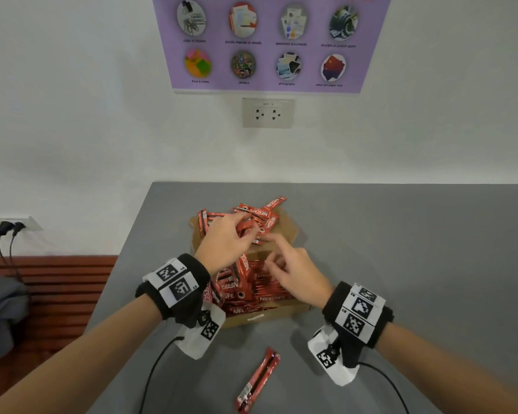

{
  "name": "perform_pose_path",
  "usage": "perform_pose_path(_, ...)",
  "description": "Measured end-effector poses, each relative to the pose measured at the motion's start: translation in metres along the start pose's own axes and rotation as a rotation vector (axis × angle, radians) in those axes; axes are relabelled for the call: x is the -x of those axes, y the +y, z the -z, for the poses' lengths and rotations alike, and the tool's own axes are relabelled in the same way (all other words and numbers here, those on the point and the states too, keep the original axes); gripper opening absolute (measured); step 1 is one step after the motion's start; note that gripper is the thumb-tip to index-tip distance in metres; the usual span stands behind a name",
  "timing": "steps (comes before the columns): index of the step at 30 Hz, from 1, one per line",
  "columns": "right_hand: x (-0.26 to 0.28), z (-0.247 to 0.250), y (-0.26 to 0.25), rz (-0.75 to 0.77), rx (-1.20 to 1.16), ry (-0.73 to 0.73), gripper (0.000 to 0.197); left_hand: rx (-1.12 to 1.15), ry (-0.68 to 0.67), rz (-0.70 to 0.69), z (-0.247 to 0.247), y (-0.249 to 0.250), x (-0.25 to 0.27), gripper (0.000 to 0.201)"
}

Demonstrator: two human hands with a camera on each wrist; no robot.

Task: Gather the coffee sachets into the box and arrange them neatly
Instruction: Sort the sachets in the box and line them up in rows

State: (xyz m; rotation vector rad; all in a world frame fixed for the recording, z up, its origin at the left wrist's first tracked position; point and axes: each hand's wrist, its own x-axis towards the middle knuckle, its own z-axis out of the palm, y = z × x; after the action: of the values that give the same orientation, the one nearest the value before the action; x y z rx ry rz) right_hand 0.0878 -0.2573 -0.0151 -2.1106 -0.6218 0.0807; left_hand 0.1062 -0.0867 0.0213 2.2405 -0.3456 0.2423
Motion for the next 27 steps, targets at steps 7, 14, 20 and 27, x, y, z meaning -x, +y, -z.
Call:
perform_pose_path(7, 0.022, 0.001, -0.007, 0.178, 0.203, -0.518, 0.023, -0.046, -0.053, 0.141, 0.003, -0.011, 0.0, 0.032)
perform_pose_path(14, 0.057, -0.035, -0.012, 0.264, 0.466, -0.937, 0.042, 0.047, -0.069, 0.145, -0.001, -0.003, -0.002, 0.004)
perform_pose_path(20, 0.053, -0.031, -0.012, 0.22, 0.406, -0.883, 0.007, 0.021, -0.146, 0.158, 0.001, -0.005, 0.001, 0.008)
perform_pose_path(27, 0.021, 0.02, -0.022, 0.294, 0.478, -0.097, 0.022, 0.079, -0.478, 0.23, 0.012, -0.015, 0.003, 0.043)
